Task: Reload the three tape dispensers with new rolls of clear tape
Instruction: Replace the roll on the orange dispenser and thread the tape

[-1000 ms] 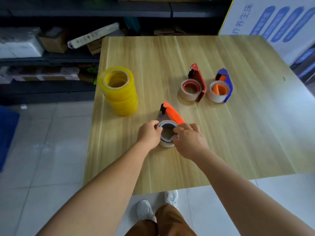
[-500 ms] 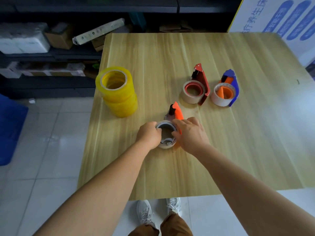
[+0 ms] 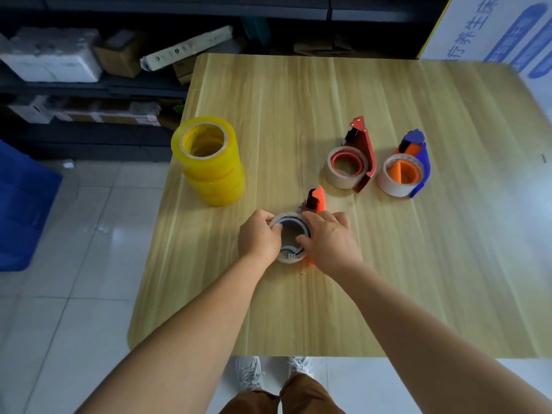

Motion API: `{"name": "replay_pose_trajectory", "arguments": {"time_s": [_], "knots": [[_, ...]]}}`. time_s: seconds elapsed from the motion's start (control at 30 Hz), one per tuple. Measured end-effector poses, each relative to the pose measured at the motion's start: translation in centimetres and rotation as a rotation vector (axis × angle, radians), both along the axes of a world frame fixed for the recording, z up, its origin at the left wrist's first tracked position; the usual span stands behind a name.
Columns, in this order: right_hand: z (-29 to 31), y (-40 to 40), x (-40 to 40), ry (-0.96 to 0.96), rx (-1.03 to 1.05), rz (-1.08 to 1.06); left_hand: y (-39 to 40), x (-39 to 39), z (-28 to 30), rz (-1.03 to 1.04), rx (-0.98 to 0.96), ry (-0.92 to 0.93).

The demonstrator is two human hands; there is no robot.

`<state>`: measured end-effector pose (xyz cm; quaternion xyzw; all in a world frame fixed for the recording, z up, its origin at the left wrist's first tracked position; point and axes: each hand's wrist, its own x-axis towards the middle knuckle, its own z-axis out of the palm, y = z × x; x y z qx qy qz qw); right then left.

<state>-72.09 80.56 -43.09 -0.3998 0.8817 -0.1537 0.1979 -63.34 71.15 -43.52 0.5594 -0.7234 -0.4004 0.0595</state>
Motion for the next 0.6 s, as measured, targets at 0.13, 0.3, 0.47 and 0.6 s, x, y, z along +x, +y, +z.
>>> {"name": "replay_pose_trajectory", "arguments": {"time_s": [0.13,0.3,0.47,0.6], "knots": [[0.0,0.1,0.1,0.013,0.037,0.007,0.3,0.8,0.0,0.009,0.14,0.007],[0.3,0.5,-0.2,-0.007,0.073,0.076,0.9,1.7,-0.4,0.091,0.371,0.038],[0.7,0.9,-1.1,-0.02,0.186,0.172,0.6,1.7,-0.3,0.122,0.431,0.105],[0.5,0.8,-1.2,0.065,0.207,0.192,0.9,1.6,0.1,0.071,0.524,0.101]]}}
